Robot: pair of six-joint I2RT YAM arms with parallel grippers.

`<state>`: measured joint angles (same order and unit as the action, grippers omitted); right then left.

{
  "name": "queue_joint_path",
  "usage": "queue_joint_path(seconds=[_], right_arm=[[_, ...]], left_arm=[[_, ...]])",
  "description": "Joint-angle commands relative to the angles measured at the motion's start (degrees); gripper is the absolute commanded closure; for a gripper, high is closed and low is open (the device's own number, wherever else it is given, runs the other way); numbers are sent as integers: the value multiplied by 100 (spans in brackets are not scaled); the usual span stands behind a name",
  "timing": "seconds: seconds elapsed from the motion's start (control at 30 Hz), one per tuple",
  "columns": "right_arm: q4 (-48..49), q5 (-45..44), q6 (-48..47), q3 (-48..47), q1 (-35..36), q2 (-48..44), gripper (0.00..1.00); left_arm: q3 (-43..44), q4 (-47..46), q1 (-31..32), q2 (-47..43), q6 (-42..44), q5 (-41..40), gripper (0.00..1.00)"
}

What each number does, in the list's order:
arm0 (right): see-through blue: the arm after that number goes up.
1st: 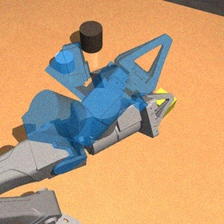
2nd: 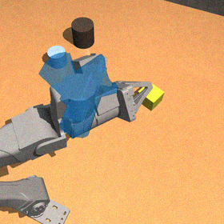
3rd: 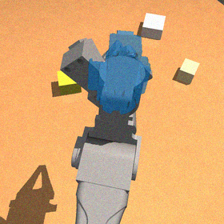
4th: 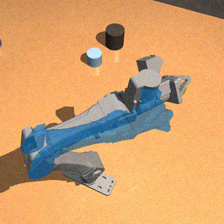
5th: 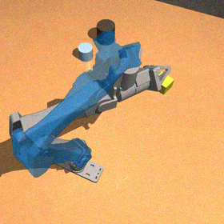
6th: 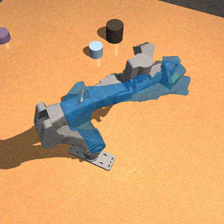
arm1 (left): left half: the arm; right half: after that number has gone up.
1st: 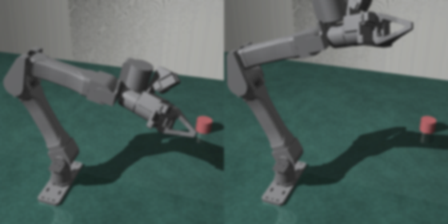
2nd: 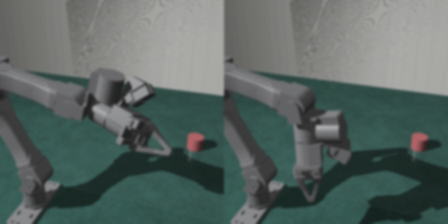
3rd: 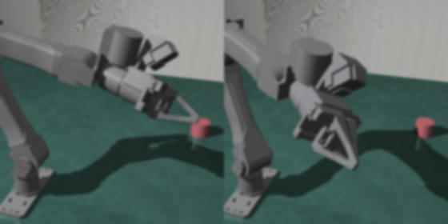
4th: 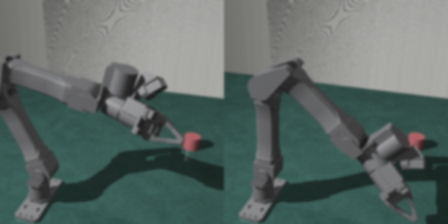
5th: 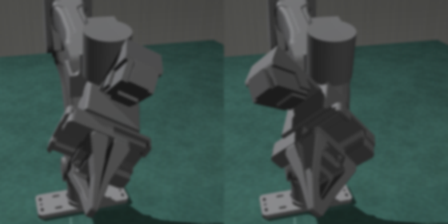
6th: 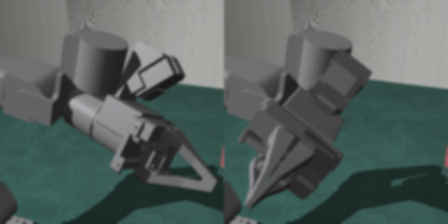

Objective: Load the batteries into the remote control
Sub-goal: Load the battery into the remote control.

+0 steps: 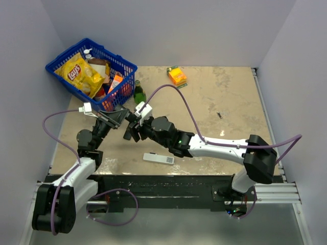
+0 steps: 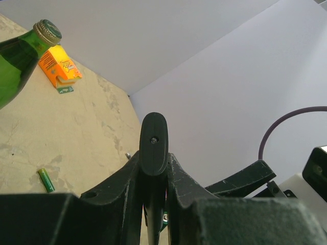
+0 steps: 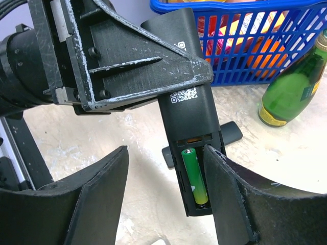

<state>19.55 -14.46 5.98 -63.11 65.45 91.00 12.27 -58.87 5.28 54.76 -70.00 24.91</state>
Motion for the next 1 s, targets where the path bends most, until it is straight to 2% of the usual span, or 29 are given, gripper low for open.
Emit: queue_joint_path(seconds=[0.0,0.4,0.67,0.97], right_arm=[[14,-303,-290,-307,-235,-83,36],[-56,-382,-352,-360,-235,-320,34],[-74,-496,-343,-351,-235,-425,27],[-101,-531,-334,-360,-243,-443,24]], left_arm=[[161,-406,158,-45,-251,673,100],[117,-318,158,-18,-128,665,100],[117,-248,158,-88,-84,647,100],[126,-168,158,-185,-67,682,100]])
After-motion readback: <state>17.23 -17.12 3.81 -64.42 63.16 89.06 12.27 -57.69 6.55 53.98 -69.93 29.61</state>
